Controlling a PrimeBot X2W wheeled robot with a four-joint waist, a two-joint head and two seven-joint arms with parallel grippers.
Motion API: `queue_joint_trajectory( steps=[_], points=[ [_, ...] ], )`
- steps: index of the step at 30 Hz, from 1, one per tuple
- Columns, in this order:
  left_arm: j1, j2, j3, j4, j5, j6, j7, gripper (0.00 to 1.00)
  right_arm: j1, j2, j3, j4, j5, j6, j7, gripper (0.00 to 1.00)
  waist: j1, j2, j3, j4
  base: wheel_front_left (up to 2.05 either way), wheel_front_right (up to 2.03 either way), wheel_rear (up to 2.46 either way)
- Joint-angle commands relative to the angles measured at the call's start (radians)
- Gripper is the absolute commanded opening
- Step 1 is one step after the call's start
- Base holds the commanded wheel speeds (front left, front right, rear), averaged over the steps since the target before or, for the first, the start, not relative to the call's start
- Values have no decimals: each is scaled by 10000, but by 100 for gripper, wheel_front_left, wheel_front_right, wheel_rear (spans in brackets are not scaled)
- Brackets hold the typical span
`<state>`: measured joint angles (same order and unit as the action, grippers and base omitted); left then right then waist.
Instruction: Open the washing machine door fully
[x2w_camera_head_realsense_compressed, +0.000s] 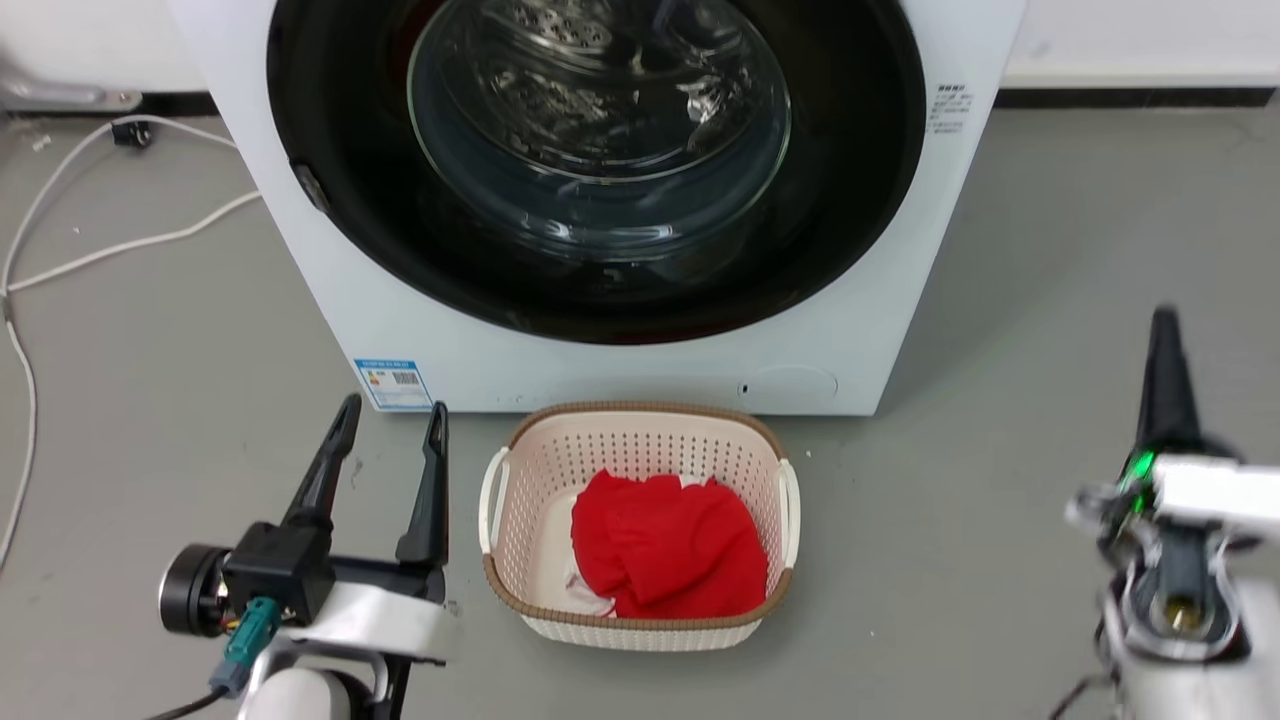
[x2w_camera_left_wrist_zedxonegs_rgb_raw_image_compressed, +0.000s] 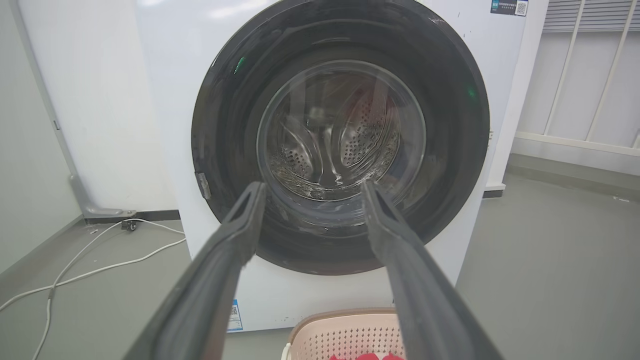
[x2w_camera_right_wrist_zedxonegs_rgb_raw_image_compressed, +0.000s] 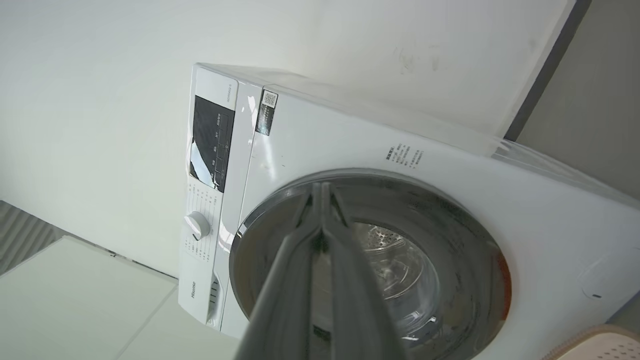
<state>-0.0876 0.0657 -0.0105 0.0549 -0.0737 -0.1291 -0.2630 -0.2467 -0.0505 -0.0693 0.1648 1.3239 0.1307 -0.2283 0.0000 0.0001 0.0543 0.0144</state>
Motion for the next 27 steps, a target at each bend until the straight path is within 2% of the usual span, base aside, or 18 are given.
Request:
queue_joint_trajectory(
  steps=[1, 6, 13, 21, 27],
  points=[
    [-120, -4, 19, -48, -29, -11, -27, 100, -346, -2, -144, 129, 8, 0, 98, 0, 0, -1, 155, 10, 0, 0, 0],
    [-464, -32, 57, -175, -113, -7, -25, 100, -2326, -202, -912, 1313, 917, 0, 958, 0, 0, -1, 709, 98, 0, 0, 0],
    [-1073, -91, -54, -412, -179, -11, -25, 100, -5517, -1084, -1272, 3728, 1041, 0, 2150, 0, 0, -1, 1776, 334, 0, 0, 0],
    [-1687, -124, -66, -602, -171, -13, -25, 100, -8979, -2084, -559, 6611, 188, 0, 4327, 0, 0, -1, 2661, 582, 0, 0, 0],
    [-1965, -138, 33, -748, -134, -13, -25, 100, -10990, -2204, 193, 8203, -727, 0, 5764, 0, 0, -1, 3138, 629, 0, 0, 0]
  ],
)
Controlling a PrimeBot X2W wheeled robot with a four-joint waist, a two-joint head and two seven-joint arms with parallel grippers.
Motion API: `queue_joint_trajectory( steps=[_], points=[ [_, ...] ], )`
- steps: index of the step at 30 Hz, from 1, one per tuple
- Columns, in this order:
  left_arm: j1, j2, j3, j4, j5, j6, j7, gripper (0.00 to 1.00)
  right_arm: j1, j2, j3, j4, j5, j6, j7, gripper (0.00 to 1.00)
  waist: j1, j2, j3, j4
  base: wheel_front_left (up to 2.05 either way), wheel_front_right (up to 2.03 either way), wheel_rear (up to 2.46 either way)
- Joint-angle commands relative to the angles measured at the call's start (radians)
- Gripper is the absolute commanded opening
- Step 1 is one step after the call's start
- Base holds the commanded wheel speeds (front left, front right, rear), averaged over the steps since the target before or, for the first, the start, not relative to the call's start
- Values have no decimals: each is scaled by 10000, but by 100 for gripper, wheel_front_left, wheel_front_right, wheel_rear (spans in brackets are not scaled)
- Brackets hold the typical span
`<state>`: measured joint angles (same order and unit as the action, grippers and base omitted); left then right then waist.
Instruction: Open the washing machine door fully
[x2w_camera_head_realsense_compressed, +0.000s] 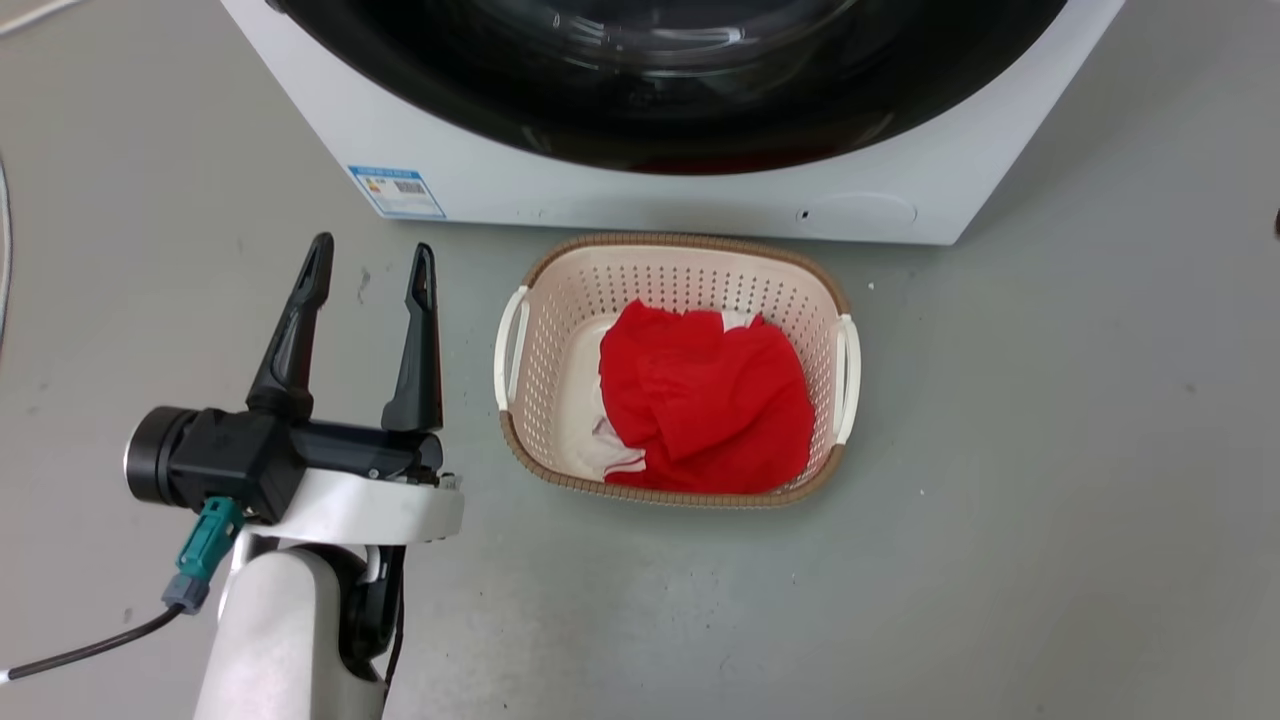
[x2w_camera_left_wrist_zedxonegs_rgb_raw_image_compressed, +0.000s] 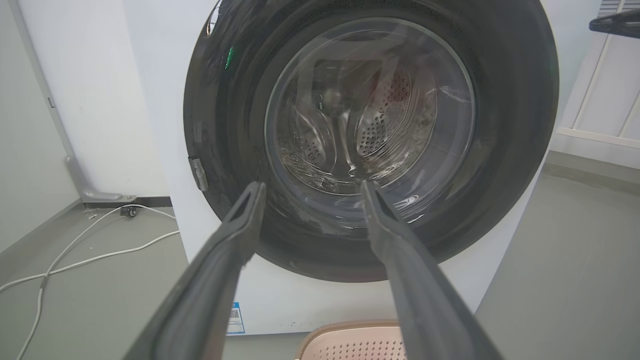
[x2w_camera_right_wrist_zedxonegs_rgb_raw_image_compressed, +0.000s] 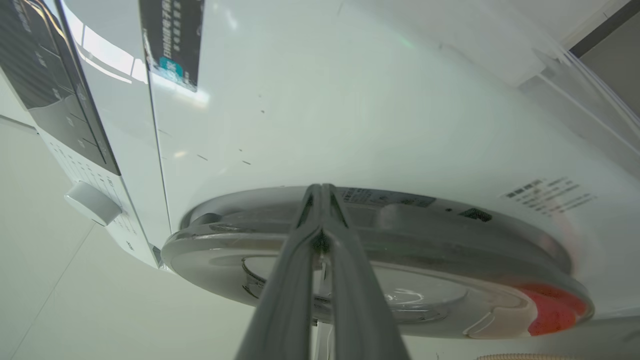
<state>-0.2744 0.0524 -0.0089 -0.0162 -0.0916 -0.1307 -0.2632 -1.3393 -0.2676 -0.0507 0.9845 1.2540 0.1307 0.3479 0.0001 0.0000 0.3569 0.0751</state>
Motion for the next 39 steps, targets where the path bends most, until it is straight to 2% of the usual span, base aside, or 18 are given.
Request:
queue_joint_trajectory(
  steps=[1, 11, 17, 19, 28, 39],
  points=[
    [-151, -8, 25, -57, 49, 2, -23, 100, -360, -33, 127, 236, -206, 0, 183, 0, -1, 0, 205, 32, 0, 0, 0],
    [-662, -21, -25, -160, 51, 3, -23, 100, -2491, 151, 1095, 2046, -1789, 0, 1280, 0, -1, 0, 962, 165, 0, 0, 0],
    [-790, -23, -58, -129, -25, 3, -23, 100, -2936, 417, 1208, 2533, -2055, 0, 1736, 0, -1, 0, 1135, 183, 0, 0, 0],
    [-841, -22, -65, -80, -70, 3, -23, 100, -3039, 562, 1192, 2694, -2033, 0, 2206, 0, -1, 0, 1156, 181, 0, 0, 0],
    [-690, -22, -87, 24, -97, 3, -23, 100, -2658, 487, 1145, 2485, -1737, 0, 3635, 0, -1, 0, 892, 122, 0, 0, 0],
    [-49, -22, -96, 275, -18, 3, -23, 100, -831, 781, 1127, 1317, -955, 0, 6184, 0, -1, 0, -249, 49, 0, 0, 0]
  ],
)
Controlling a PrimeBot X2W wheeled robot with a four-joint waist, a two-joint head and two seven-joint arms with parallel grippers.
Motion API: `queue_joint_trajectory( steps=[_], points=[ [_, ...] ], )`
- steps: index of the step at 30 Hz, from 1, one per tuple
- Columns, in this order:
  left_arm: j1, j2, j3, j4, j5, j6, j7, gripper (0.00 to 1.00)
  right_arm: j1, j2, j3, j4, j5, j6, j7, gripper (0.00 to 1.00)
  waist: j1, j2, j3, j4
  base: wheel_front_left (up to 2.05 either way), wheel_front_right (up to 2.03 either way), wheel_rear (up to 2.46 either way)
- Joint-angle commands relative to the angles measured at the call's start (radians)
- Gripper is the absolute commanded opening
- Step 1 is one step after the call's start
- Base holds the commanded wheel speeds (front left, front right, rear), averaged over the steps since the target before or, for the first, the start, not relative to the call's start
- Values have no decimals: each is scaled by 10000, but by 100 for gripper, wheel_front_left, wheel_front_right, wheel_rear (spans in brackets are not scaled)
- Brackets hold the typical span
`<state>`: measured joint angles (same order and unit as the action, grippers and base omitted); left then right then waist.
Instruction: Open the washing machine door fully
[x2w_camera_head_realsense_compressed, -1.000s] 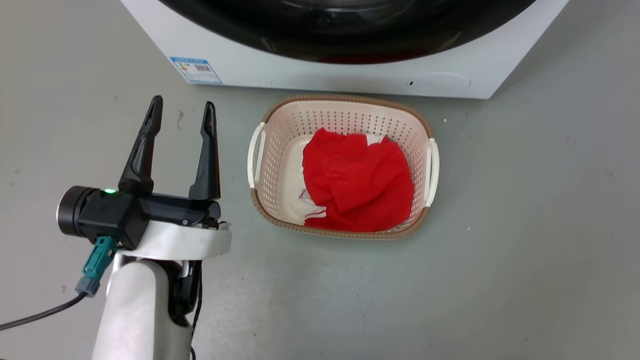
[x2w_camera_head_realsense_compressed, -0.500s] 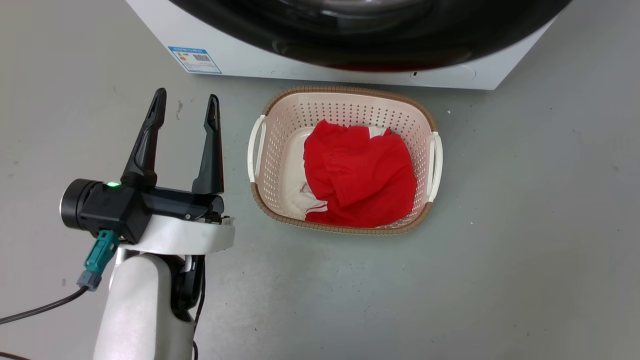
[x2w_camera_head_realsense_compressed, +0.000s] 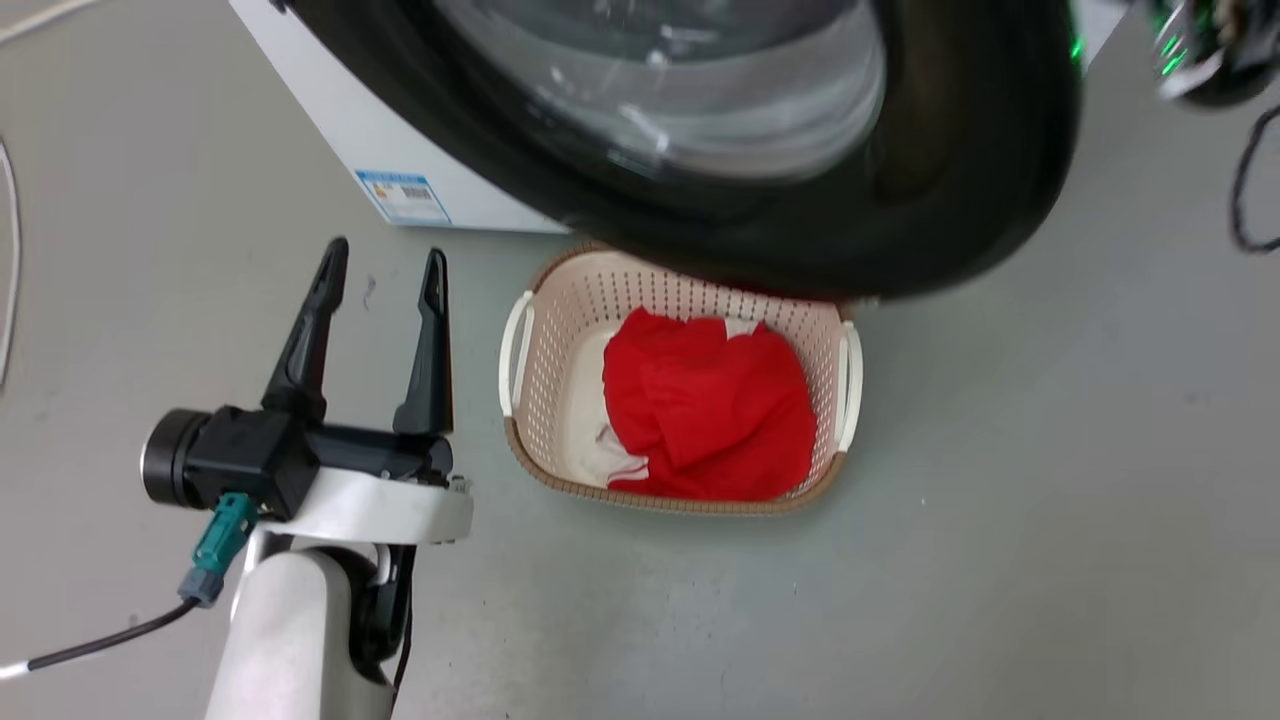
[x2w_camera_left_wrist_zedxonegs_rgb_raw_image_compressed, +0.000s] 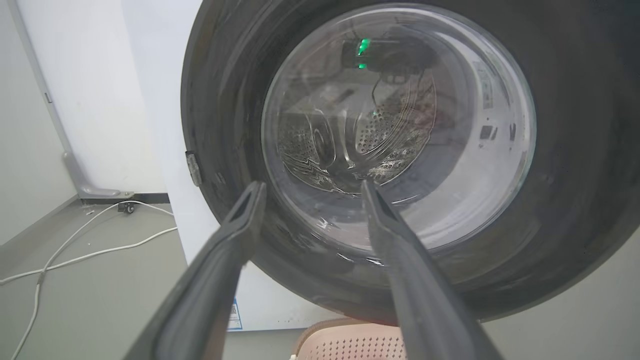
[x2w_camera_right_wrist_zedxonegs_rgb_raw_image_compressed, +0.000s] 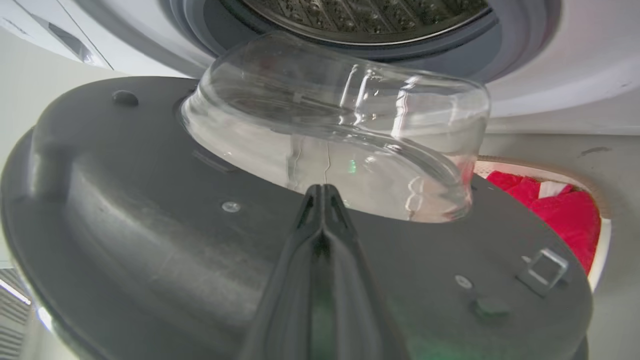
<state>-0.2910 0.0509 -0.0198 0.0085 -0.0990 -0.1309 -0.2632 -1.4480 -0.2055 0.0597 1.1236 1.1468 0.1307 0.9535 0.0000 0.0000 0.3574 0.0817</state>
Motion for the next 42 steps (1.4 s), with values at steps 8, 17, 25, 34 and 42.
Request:
queue_joint_trajectory(
  steps=[8, 17, 25, 34, 42],
  points=[
    [691, 0, -217, 136, 49, 4, -23, 100, 2150, 744, 81, -1431, 561, 0, 1154, 0, 0, 0, -1120, -15, 0, 0, 0],
    [1341, -5, -424, 320, 16, 4, -23, 100, 4293, 1440, 439, -3349, 1269, 0, 2214, 0, 0, 0, -1963, 57, 0, 0, 0],
    [1675, -5, -573, 455, -208, 4, -23, 100, 5855, 1621, 1658, -4825, 2601, 0, 2232, 0, 0, 0, -2408, 228, 0, 0, 0],
    [1845, -6, -459, 436, -225, 4, -23, 100, 6545, 1570, 3418, -5572, 4457, 0, 254, 0, 0, 0, -2565, 136, 0, 0, 0],
    [2124, -6, -158, 379, -162, 4, -23, 100, 7599, 1532, 2163, -6445, 4144, 0, -4033, 50, 0, 0, -2817, -203, 0, 0, 0]
  ],
)
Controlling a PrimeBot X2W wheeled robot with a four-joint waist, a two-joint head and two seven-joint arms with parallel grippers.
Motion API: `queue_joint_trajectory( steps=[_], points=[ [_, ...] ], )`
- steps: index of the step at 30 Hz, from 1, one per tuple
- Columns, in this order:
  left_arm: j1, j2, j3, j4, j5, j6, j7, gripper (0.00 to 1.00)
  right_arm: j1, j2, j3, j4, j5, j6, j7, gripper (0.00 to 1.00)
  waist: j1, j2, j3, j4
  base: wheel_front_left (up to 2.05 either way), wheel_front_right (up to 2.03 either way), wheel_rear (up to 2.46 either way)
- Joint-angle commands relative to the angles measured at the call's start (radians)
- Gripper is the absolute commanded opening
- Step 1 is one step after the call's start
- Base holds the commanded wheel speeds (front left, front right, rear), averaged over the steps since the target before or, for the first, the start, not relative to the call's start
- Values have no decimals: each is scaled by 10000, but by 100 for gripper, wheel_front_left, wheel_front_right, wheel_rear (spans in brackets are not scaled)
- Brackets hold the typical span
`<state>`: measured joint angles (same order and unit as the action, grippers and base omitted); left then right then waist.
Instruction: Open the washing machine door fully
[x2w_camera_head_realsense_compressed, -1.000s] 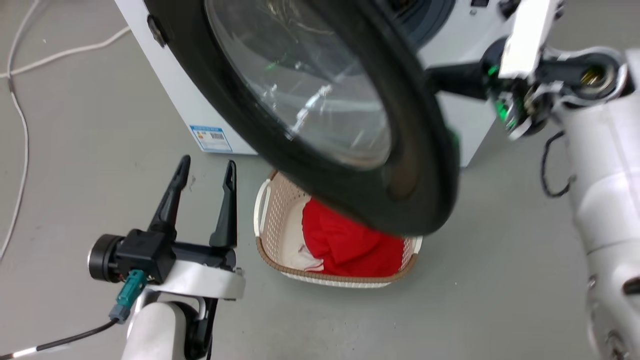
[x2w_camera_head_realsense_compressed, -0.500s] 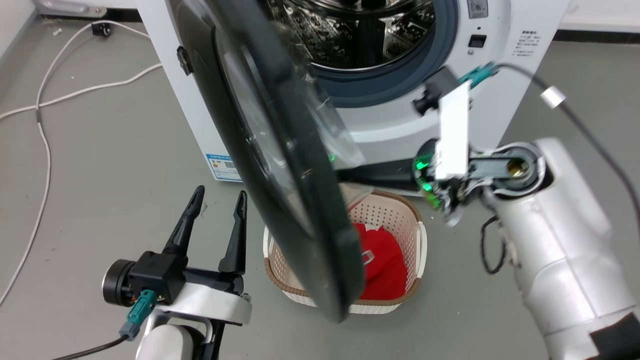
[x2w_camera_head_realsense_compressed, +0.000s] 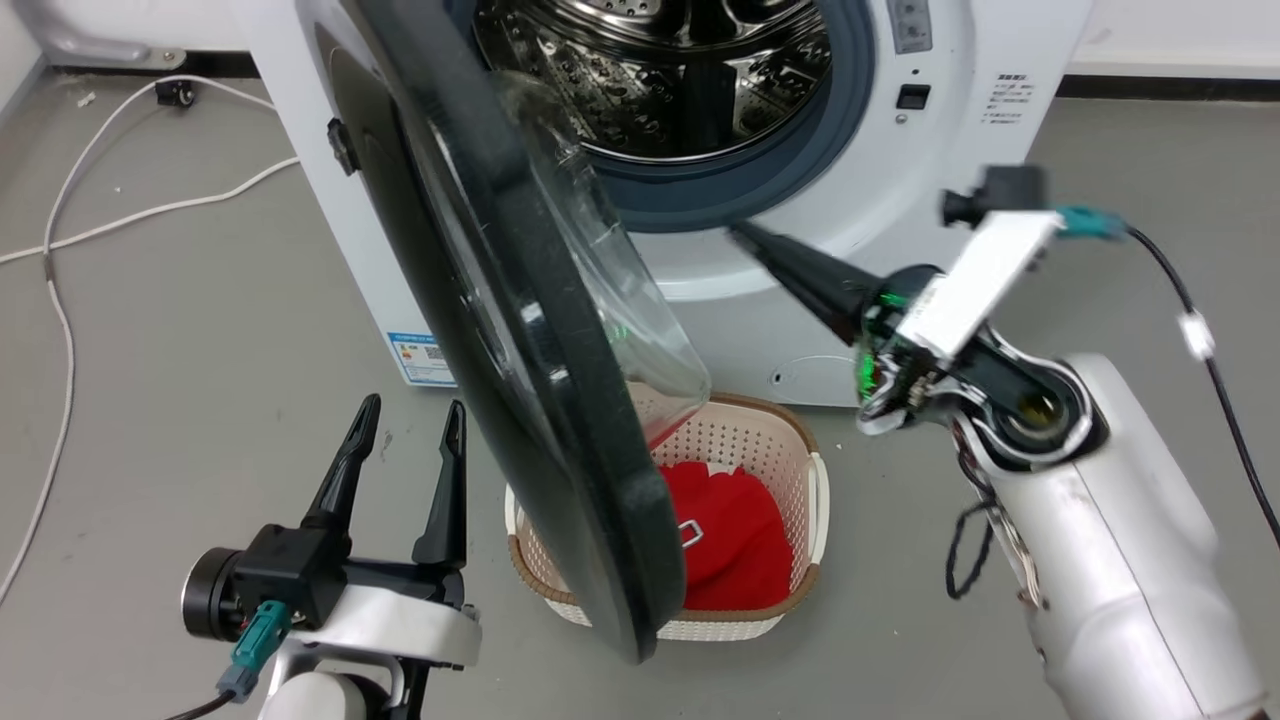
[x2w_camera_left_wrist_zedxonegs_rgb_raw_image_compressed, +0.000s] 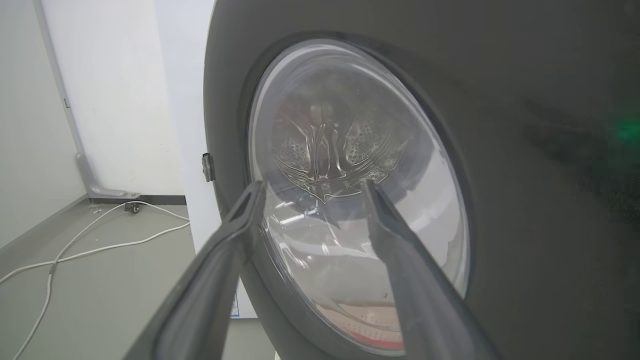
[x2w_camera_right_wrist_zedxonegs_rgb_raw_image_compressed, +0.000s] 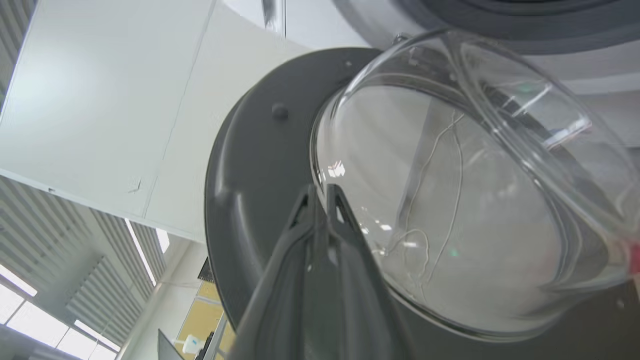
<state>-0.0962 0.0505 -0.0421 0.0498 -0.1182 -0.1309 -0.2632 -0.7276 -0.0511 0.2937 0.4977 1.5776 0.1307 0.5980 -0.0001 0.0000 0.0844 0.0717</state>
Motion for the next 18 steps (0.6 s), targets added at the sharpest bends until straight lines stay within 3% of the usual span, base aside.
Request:
queue_joint_trajectory(
  steps=[1, 10, 14, 18],
  points=[
    [220, 0, 110, -44, 27, 5, -23, 100, 688, -10, -393, -396, -151, 0, -945, 100, 1, 0, -123, -167, 0, 0, 0],
    [688, 0, 546, -26, 88, 7, -23, 100, 4124, -365, -2019, -2446, -1131, 0, -4609, 100, 1, 0, -547, -544, 0, 0, 0],
    [778, 1, 687, -6, 108, 6, -23, 100, 5488, -498, -2446, -2988, -2241, 0, -6093, 100, 1, 0, -694, -621, 0, 0, 0],
    [888, -1, 799, -5, 139, 6, -23, 100, 6456, -660, -2746, -3272, -4131, 0, -7439, 100, 1, 0, -802, -735, 0, 0, 0]
  ],
)
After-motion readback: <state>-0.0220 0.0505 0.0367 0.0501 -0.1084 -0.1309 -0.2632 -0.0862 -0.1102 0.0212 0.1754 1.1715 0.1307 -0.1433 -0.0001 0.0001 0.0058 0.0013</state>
